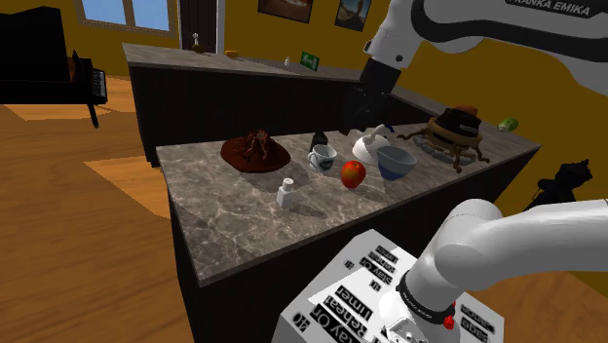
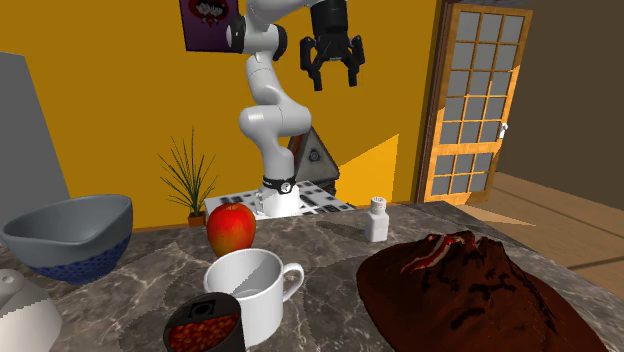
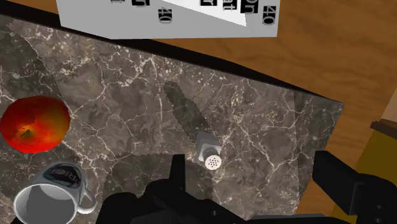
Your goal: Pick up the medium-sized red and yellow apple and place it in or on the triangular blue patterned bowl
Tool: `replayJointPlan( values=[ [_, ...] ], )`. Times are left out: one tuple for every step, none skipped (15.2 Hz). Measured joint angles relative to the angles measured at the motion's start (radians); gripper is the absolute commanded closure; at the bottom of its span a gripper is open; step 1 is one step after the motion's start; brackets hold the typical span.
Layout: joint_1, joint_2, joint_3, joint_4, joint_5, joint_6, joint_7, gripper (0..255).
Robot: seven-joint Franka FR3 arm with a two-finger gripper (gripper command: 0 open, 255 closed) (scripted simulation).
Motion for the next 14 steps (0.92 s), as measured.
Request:
replayJointPlan(
  values=[
    [0.000,0.000,0.000,0.000,0.000,0.000,0.000,0],
    [-0.002,0.001,-0.008,-0.009,-0.008,0.009,-0.013,0],
    [-0.005,0.001,-0.018,-0.025,-0.019,0.022,-0.033,0],
    [-0.010,0.005,-0.032,-0.035,-0.034,0.032,-0.056,0],
    [-0.016,0.012,-0.051,-0.041,-0.053,0.042,-0.087,0],
    [-0.022,0.017,-0.069,-0.059,-0.071,0.062,-0.116,0],
    [-0.026,0.021,-0.083,-0.074,-0.087,0.080,-0.142,0],
    [-0.032,0.028,-0.100,-0.084,-0.105,0.095,-0.170,0],
    [-0.036,0.042,-0.115,-0.094,-0.120,0.118,-0.195,0],
    [-0.043,0.061,-0.137,-0.099,-0.139,0.141,-0.227,0],
    [-0.047,0.069,-0.150,-0.110,-0.154,0.159,-0.250,0],
    [-0.053,0.084,-0.169,-0.112,-0.172,0.176,-0.279,0],
    [-0.060,0.096,-0.187,-0.121,-0.189,0.199,-0.307,0],
    [-0.065,0.110,-0.203,-0.128,-0.204,0.219,-0.332,0]
  ],
)
